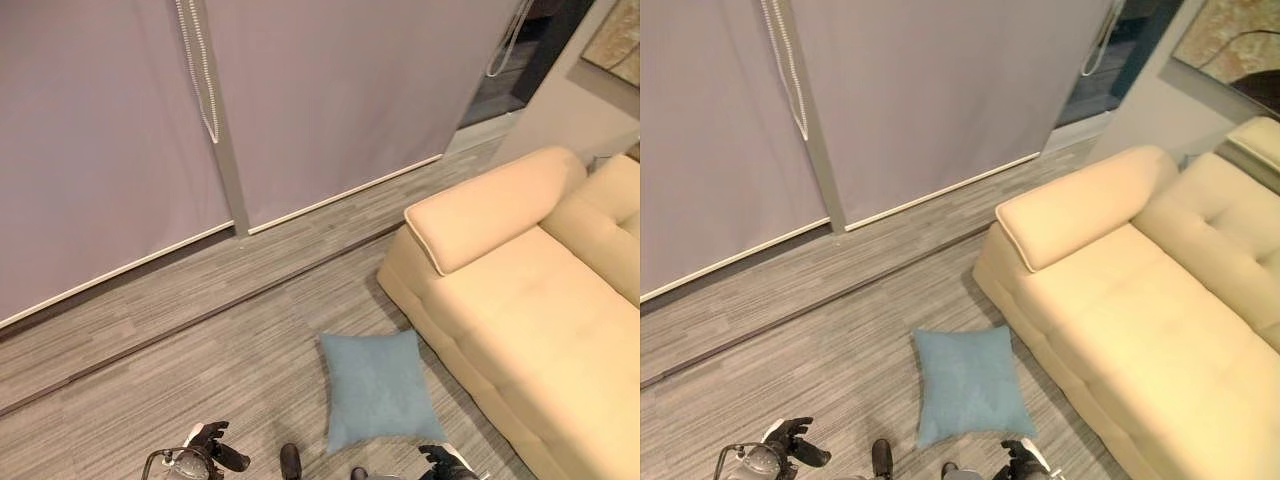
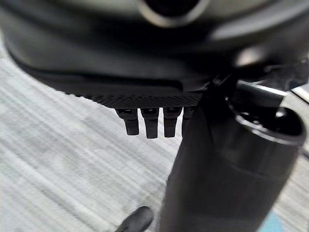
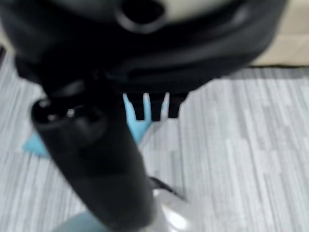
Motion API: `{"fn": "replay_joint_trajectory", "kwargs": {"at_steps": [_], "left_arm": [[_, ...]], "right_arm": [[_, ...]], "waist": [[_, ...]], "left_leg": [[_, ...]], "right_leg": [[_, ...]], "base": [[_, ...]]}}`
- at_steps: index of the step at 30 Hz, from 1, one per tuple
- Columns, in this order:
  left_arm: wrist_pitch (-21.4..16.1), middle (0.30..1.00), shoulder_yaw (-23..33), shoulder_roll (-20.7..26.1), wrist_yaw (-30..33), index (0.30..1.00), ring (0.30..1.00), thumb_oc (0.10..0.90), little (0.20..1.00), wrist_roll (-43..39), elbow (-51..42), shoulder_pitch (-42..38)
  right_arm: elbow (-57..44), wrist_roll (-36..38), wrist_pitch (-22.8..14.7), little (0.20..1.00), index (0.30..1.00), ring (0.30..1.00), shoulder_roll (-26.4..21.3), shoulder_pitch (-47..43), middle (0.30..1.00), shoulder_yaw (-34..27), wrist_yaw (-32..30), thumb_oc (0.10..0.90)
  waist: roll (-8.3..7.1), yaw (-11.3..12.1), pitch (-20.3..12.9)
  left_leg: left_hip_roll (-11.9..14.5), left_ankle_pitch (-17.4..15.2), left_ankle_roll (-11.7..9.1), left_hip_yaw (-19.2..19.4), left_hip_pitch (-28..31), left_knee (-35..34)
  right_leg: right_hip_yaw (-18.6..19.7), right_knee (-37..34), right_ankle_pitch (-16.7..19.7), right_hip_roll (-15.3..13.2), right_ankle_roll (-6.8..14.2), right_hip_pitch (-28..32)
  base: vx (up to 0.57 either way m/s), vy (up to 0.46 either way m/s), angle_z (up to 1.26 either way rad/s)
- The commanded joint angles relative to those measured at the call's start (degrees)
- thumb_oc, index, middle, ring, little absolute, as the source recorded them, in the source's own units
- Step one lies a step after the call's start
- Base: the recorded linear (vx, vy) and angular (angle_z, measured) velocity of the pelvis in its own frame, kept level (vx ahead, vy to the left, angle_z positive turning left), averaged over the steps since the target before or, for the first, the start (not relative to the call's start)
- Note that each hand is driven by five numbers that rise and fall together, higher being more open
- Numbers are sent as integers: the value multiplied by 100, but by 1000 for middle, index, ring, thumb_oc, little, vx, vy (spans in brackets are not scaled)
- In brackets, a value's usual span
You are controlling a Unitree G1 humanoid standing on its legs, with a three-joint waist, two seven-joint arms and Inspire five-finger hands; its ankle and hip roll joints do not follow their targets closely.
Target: Pick up all the scattered cushions and arrange them neatly on the sofa.
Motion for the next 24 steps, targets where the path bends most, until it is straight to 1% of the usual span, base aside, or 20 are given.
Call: {"fn": "replay_joint_trajectory", "kwargs": {"at_steps": [1,2,4,5,6,8,9,10,11,13,14,15,16,19,20,21,22,23,24], "left_arm": [[-157,900,35,-26,19,900,900,800,900,97,17,154],[-157,900,16,-45,10,900,900,800,900,114,21,165],[-159,900,3,-84,-8,900,900,800,900,148,20,181],[-201,900,210,368,-422,900,900,800,900,4,120,256],[-146,900,105,288,-175,900,900,800,900,130,55,98],[-211,900,-158,-34,-68,900,900,800,900,191,-180,75],[-211,900,-201,-102,-29,900,900,800,900,187,-189,44],[-214,900,-212,-166,-3,900,900,800,900,157,-158,39],[-207,900,-225,-205,-21,900,900,800,900,114,-147,49],[-191,900,-231,-243,-15,900,900,800,900,59,-123,57],[-191,900,-232,-244,-15,900,900,800,900,59,-122,58],[-183,900,-232,-259,-11,900,900,800,900,49,-90,50],[-191,900,-251,-291,-5,900,900,800,900,26,-50,32],[-219,900,-283,-322,-4,900,900,800,900,-23,-20,-21],[-240,900,-284,-342,-6,900,900,800,900,-38,-14,-29],[-241,900,-285,-343,-5,900,900,800,900,-39,-12,-29],[-250,900,-287,-342,-2,900,900,800,900,-36,-1,-38],[-246,900,-261,-368,-11,900,900,800,900,-9,37,-22],[-231,900,-249,-383,-12,900,900,800,900,35,75,3]], "right_arm": [[12,7,-94,900,900,900,-335,-35,900,-3,-110,800],[12,23,-103,900,900,900,-327,-22,900,-10,-136,800],[36,70,-107,900,900,900,-334,21,900,-59,-135,800],[108,107,-102,900,900,900,-445,43,900,-107,-55,800],[135,161,-75,900,900,900,-459,63,900,-140,-107,800],[109,189,-55,900,900,900,-488,-2,900,-160,-160,800],[100,209,-60,900,900,900,-509,-46,900,-172,-186,800],[93,216,-66,900,900,900,-530,-63,900,-194,-197,800],[105,220,-51,900,900,900,-553,-62,900,-209,-190,800],[153,202,-48,900,900,900,-600,-41,900,-224,-194,800],[152,202,-48,900,900,900,-601,-39,900,-225,-194,800],[162,203,-47,900,900,900,-603,-28,900,-231,-193,800],[203,208,-45,900,900,900,-614,-2,900,-266,-206,800],[238,249,-26,900,900,900,-636,21,900,-315,-227,800],[257,243,-15,900,900,900,-643,39,900,-317,-228,800],[256,243,-14,900,900,900,-643,40,900,-317,-228,800],[271,246,-9,900,900,900,-659,47,900,-315,-240,800],[286,231,-3,900,900,900,-651,56,900,-335,-199,800],[292,216,3,900,900,900,-629,81,900,-354,-186,800]], "waist": [[-64,140,-253],[-73,104,-262],[-114,25,-234],[-86,46,-201],[-99,1,-157],[-119,-46,-63],[-99,-36,6],[-73,-27,13],[-71,-15,-15],[-62,15,-55],[-64,17,-49],[-59,26,-76],[-34,65,-106],[35,153,-72],[53,183,-54],[49,184,-49],[90,222,-18],[129,211,-47],[152,204,-86]], "left_leg": [[217,-777,-384,-365,-252,691],[212,-798,-386,-328,-241,717],[212,-874,-425,-299,-258,929],[243,-893,-467,-254,-290,1104],[279,-935,-497,-226,-379,1358],[387,-952,-555,-192,-601,1917],[422,-923,-582,-257,-664,2180],[411,-891,-591,-380,-682,2231],[369,-858,-577,-516,-740,2230],[321,-954,-556,-782,-786,2019],[318,-954,-554,-780,-773,2013],[330,-937,-578,-891,-769,1875],[341,-786,-649,-1196,-816,1577],[378,-394,-759,-1914,-1037,1158],[346,-321,-781,-2143,-1129,1058],[341,-321,-779,-2141,-1119,1054],[289,-219,-814,-2368,-1205,1007],[327,-246,-810,-2384,-1112,839],[397,-234,-812,-2285,-1001,741]], "right_leg": [[-494,-608,465,321,-95,102],[-565,-712,436,330,-128,166],[-305,-814,451,426,-161,205],[-308,-829,471,414,-178,218],[-283,-850,476,400,-230,258],[-181,-822,461,414,-298,288],[-120,-781,441,448,-335,320],[-61,-759,422,477,-359,335],[-6,-749,431,482,-365,327],[150,-767,407,486,-345,401],[151,-769,405,483,-343,411],[222,-785,399,488,-331,442],[372,-811,379,505,-318,500],[697,-865,309,566,-313,626],[833,-876,286,569,-299,671],[835,-875,280,564,-299,679],[1024,-854,262,576,-287,705],[1129,-872,240,594,-259,705],[1184,-925,254,549,-211,729]], "base": [[22,-73,-44],[29,-75,-66],[27,-76,-40],[-13,-59,19],[-36,-41,19],[-44,-31,-5],[-25,10,-13],[-1,24,-50],[42,42,-70],[81,38,-42],[87,32,-22],[159,69,-33],[212,98,-26],[171,96,-58],[114,89,-57],[120,127,-57],[107,142,-77],[163,220,-61],[106,146,-104]]}}
